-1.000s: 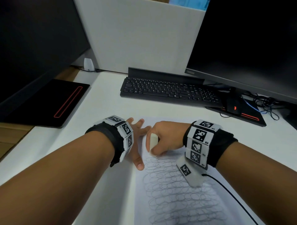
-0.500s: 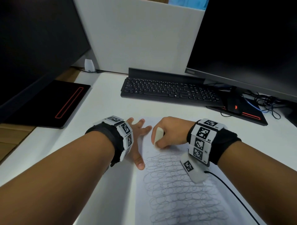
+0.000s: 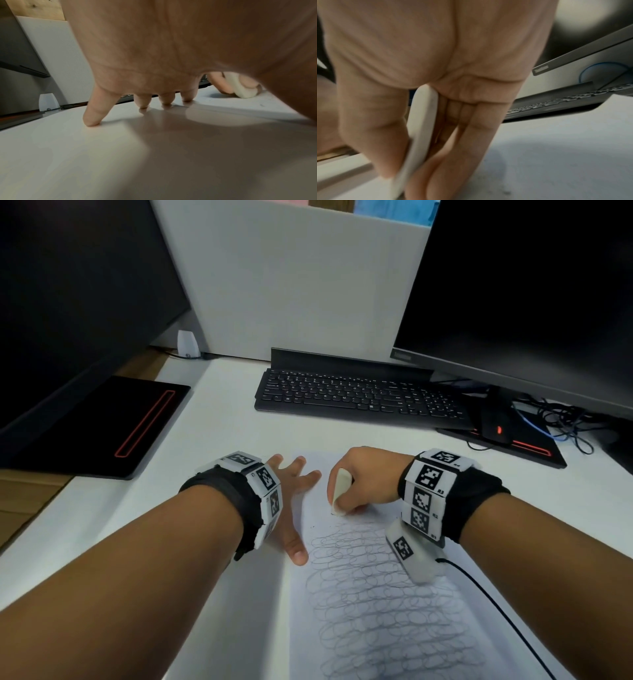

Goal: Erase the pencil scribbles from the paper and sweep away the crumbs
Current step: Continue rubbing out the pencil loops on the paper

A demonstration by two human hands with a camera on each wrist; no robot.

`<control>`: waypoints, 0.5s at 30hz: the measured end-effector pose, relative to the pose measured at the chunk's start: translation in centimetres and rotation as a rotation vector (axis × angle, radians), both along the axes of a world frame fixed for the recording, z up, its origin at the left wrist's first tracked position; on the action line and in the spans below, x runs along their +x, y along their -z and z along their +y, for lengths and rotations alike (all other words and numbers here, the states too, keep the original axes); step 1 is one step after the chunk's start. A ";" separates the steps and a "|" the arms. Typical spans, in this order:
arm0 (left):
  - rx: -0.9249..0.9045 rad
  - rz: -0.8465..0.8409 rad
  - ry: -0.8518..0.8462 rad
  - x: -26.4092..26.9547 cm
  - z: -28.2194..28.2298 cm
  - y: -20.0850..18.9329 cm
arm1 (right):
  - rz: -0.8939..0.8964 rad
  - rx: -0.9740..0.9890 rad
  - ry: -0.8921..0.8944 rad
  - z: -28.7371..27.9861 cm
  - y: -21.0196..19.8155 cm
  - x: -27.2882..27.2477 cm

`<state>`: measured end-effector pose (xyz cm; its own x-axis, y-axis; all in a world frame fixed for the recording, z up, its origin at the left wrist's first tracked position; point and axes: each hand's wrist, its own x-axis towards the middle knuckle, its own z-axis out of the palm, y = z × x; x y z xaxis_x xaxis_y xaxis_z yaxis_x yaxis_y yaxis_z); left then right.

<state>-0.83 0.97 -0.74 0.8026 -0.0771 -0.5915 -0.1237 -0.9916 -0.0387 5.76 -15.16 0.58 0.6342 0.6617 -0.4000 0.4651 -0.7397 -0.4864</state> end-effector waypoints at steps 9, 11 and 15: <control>-0.007 -0.001 0.002 -0.1 0.1 -0.1 | -0.004 -0.009 0.011 -0.2 0.3 -0.1; -0.008 0.002 0.008 -0.1 -0.1 -0.3 | 0.087 -0.055 -0.074 -0.1 0.4 -0.5; -0.009 -0.001 0.008 -0.1 0.0 0.0 | -0.002 -0.014 0.013 -0.6 0.2 0.4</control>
